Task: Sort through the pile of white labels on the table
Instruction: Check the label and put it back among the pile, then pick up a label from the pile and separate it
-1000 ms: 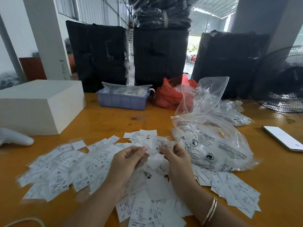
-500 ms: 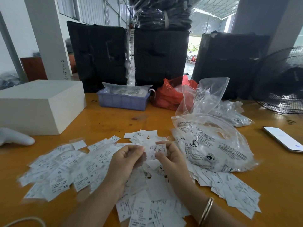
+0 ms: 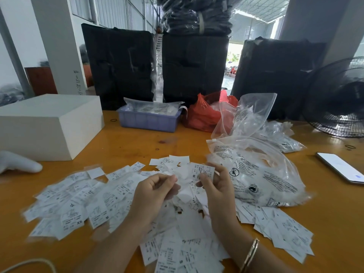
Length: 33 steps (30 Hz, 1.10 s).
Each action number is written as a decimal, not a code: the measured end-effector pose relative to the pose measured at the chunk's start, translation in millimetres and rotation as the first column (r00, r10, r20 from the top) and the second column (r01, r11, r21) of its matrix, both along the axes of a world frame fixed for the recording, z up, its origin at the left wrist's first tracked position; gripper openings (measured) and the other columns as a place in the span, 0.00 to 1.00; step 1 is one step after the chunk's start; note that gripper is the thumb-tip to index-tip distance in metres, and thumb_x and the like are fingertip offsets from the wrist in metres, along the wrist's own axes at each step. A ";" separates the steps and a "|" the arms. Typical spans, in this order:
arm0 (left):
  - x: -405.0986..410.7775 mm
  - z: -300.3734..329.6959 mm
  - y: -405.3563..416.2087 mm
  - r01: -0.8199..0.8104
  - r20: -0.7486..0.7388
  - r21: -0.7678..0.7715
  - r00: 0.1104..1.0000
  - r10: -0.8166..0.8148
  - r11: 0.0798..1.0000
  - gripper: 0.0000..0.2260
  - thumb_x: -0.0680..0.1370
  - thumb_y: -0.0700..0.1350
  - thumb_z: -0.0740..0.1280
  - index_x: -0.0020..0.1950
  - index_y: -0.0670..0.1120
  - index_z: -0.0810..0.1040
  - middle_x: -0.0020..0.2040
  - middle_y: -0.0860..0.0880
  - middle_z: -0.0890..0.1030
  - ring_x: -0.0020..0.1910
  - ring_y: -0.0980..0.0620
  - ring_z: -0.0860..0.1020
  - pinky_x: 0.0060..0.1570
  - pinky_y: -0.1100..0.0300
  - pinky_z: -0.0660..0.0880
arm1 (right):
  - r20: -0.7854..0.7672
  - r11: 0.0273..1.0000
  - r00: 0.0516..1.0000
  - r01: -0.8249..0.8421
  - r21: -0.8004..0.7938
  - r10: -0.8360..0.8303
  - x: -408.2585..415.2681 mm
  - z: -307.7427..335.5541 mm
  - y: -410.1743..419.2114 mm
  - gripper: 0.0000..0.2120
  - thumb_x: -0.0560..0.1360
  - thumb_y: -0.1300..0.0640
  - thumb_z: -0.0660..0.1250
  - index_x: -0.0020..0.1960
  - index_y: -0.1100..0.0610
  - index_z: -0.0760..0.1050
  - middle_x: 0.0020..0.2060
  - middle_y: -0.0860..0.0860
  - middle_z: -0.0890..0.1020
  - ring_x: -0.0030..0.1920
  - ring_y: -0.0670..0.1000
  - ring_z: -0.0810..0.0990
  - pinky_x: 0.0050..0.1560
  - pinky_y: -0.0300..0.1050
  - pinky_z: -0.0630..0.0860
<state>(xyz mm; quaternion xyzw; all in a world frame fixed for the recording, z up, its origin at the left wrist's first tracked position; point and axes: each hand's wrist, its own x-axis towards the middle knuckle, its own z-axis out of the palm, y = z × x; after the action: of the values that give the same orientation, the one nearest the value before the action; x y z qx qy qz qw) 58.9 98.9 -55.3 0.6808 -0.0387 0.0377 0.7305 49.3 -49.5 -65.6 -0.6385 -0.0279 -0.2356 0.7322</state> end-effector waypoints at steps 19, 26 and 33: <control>0.2 1.0 1.8 -0.019 -0.002 0.076 1.000 0.019 0.997 0.04 0.76 0.46 0.68 0.46 0.47 0.81 0.38 0.51 0.85 0.37 0.56 0.83 0.34 0.70 0.76 | -0.033 0.902 0.999 -0.043 -0.430 0.032 -5.6 1.5 4.2 0.18 0.76 0.67 0.62 0.53 0.44 0.73 0.25 0.39 0.73 0.26 0.39 0.72 0.42 0.59 0.78; 2.6 -0.4 1.8 -0.029 -0.103 -0.042 0.994 0.024 0.999 0.04 0.76 0.45 0.69 0.48 0.47 0.81 0.40 0.50 0.85 0.38 0.55 0.83 0.34 0.68 0.76 | 0.003 0.885 0.998 -0.060 -0.462 0.070 -6.3 0.0 4.1 0.19 0.76 0.68 0.62 0.53 0.43 0.72 0.27 0.36 0.75 0.29 0.39 0.75 0.37 0.44 0.77; 2.3 0.8 2.0 0.052 -0.045 0.147 0.998 -0.046 0.988 0.08 0.73 0.44 0.72 0.50 0.51 0.79 0.40 0.53 0.85 0.40 0.58 0.83 0.35 0.70 0.75 | -0.074 0.894 0.996 -0.077 -0.442 0.050 -1.8 -1.8 3.6 0.20 0.77 0.62 0.65 0.58 0.39 0.69 0.43 0.46 0.79 0.48 0.41 0.78 0.47 0.23 0.69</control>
<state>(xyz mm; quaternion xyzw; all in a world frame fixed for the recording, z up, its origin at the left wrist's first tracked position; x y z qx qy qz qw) 61.2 100.8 -54.5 0.7327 -0.0427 0.0027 0.6793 47.5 -45.9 -67.4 -0.7943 -0.0795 -0.1795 0.5750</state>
